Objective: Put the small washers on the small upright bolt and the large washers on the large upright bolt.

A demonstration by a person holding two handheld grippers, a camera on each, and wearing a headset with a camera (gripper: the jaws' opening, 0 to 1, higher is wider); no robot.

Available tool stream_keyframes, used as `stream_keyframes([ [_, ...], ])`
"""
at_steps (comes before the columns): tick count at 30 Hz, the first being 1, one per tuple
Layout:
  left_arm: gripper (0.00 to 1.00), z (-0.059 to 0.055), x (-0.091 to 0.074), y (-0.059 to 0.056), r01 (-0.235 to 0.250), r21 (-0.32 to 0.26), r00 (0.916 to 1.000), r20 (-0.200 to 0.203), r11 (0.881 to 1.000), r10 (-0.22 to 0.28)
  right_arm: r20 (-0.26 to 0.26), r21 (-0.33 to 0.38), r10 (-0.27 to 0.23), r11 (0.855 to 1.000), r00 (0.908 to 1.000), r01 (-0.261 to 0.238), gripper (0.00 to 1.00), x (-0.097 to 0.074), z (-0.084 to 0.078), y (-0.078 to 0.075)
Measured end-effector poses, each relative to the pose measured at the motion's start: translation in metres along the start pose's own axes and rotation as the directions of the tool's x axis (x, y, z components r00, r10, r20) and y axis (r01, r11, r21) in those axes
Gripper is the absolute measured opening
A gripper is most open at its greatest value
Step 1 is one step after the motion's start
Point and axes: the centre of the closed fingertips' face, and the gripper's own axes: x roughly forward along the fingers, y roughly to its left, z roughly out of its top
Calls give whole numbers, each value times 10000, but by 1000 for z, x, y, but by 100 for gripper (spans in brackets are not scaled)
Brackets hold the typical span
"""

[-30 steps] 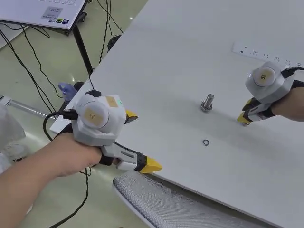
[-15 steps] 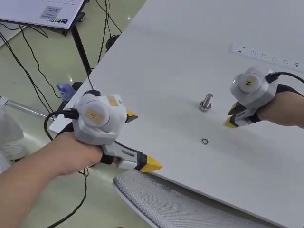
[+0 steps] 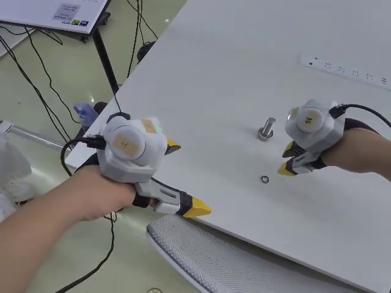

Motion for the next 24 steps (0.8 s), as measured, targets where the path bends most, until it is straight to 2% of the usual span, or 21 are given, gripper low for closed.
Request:
stream_keyframes([
  [9, 88, 1, 1, -2, 25, 19, 10000, 16, 10000, -25, 115, -149, 250, 9996, 9996, -248, 27, 15, 7, 14],
  [12, 89, 1, 1, -3, 110, -62, 9999, 91, 9999, -110, 83, -192, 269, 9995, 9996, -267, 27, 18, 8, 15],
  [16, 88, -2, 2, -3, 160, 4, 9999, -39, 9999, -160, -13, -308, 291, 9991, 9996, -291, 27, 24, 9, 15],
  [24, 88, -3, 4, -2, 173, -44, 9998, -17, 9998, -173, -68, -394, 276, 9988, 9996, -278, 27, 36, 6, 18],
])
